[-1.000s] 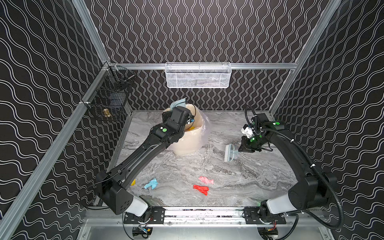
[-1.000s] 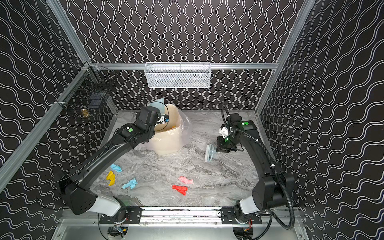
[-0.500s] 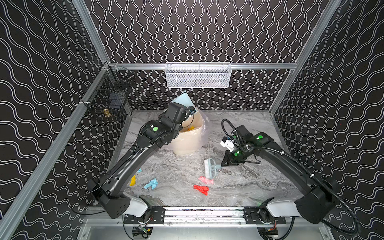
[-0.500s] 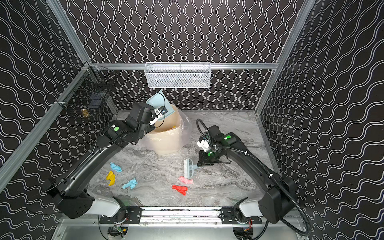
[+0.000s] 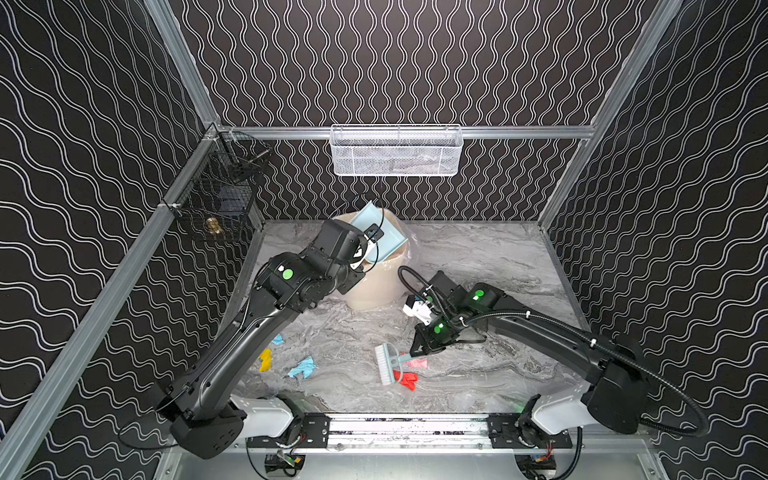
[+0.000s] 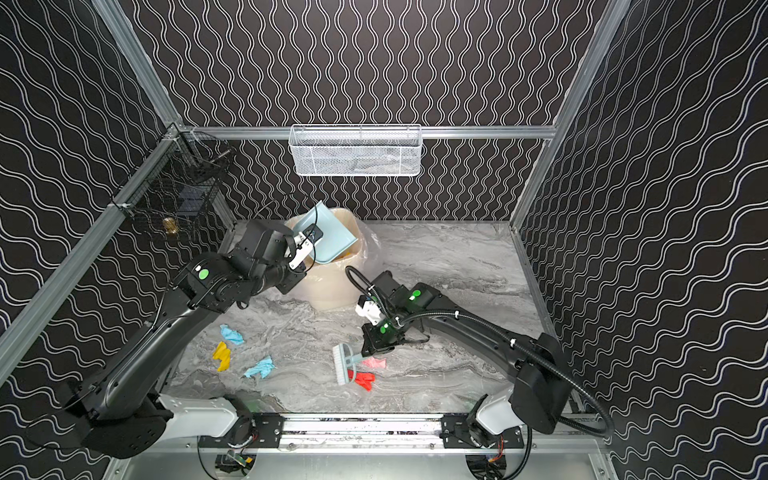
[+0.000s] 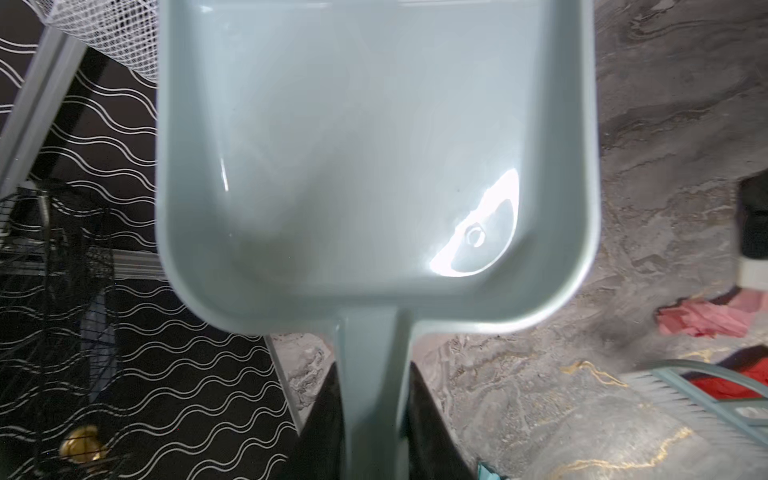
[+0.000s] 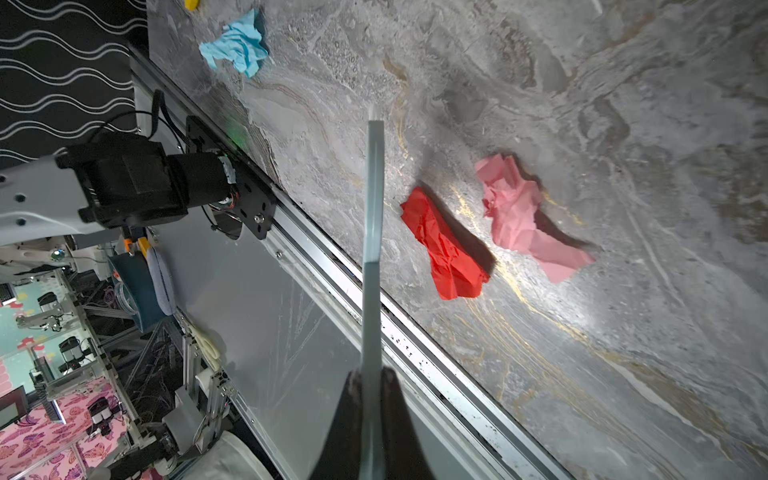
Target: Sweep away the paper scraps from the table
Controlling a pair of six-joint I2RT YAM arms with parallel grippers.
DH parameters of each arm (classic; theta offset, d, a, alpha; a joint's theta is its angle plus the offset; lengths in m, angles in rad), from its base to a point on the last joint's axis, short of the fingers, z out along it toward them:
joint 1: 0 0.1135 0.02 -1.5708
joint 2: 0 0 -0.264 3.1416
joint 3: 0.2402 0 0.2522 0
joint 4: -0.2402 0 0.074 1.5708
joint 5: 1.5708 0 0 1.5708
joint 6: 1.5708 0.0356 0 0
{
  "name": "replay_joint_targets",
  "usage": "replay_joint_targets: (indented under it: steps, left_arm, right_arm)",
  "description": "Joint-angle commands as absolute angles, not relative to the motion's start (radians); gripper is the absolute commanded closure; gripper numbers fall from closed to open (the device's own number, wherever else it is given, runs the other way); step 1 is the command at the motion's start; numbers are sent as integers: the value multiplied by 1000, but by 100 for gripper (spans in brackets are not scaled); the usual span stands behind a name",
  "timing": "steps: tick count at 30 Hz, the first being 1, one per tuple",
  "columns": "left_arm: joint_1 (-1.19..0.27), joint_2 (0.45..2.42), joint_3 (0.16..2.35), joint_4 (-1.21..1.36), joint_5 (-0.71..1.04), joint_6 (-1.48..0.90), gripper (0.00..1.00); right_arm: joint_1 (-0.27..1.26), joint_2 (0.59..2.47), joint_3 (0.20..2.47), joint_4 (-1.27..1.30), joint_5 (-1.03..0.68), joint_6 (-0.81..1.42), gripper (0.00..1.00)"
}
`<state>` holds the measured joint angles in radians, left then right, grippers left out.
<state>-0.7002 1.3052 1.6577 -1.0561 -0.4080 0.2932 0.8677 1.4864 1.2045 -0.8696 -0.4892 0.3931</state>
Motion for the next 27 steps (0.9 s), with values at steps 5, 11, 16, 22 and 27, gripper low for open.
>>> replay_joint_targets:
  steps: [5,11,16,22,27]
  left_arm:
    - [-724,1258,1620,-1117,-304,202,96]
    - [-769,1236,1578,-1141,-255,162,96]
    - [-826,1231,1552,-1155,-212,137,97]
    - [-890,1241,1525,-1157,-174,103,97]
    - [-944,1256,1496,-1157,-140,82,96]
  right_arm:
    - [881,1517,1171,-873,-415,444,100]
    - [874,1512,1154,-960,-337,421,100]
    - [831,1488,1138,-1009,-308,399,100]
    - [746,1455,1117,-1071,-272,360,100]
    - [664,1432,1121,-1131,-233,311,100]
